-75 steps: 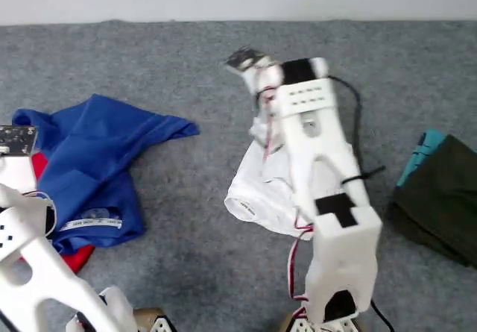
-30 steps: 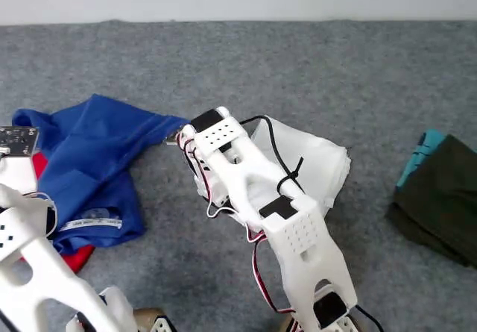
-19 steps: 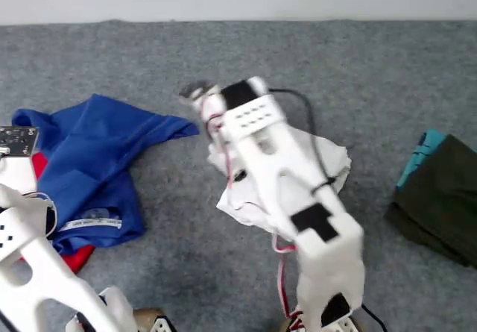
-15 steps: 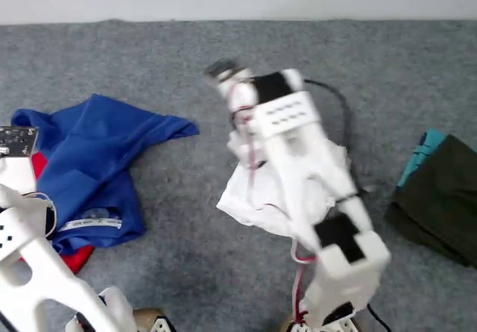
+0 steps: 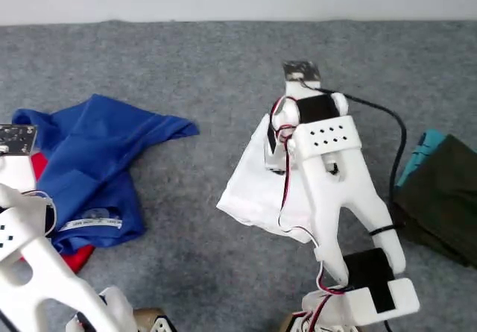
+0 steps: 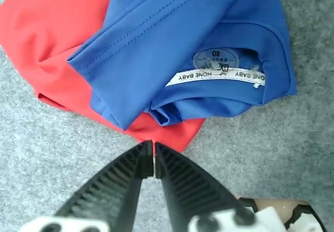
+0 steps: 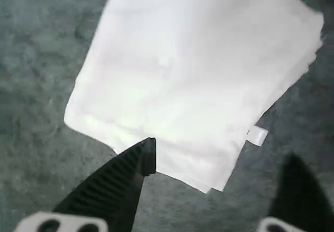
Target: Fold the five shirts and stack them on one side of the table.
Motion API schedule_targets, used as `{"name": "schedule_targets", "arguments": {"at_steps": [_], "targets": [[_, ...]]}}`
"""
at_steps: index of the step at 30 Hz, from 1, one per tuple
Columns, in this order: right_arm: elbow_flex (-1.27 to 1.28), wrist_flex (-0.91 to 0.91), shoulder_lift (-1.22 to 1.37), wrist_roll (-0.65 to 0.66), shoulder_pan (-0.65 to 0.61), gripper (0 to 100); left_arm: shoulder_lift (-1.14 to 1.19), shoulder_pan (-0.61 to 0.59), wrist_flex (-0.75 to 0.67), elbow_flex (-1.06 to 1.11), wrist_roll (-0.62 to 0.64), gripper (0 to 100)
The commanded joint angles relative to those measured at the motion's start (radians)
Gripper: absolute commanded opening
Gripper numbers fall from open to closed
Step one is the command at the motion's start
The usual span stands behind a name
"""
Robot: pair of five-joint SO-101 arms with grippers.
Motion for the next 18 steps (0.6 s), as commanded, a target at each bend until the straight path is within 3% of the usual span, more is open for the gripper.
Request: {"name": "schedule_targets", "arguments": {"at_steps": [1,12,18], "targets": [[0.051,-0.082,0.021,-0.092,0.027,44.2,-0.021,0.005,-0.012,-0.004,0.000,2],[0.089,-0.358,0.277,-0.146,0.168,44.2,-0.018,0.005,-0.012,-0.004,0.000,2],[0.083,-0.397,0.447,-0.153,0.179,40.6,-0.023,0.005,-0.012,-0.004,0.000,2]]}}
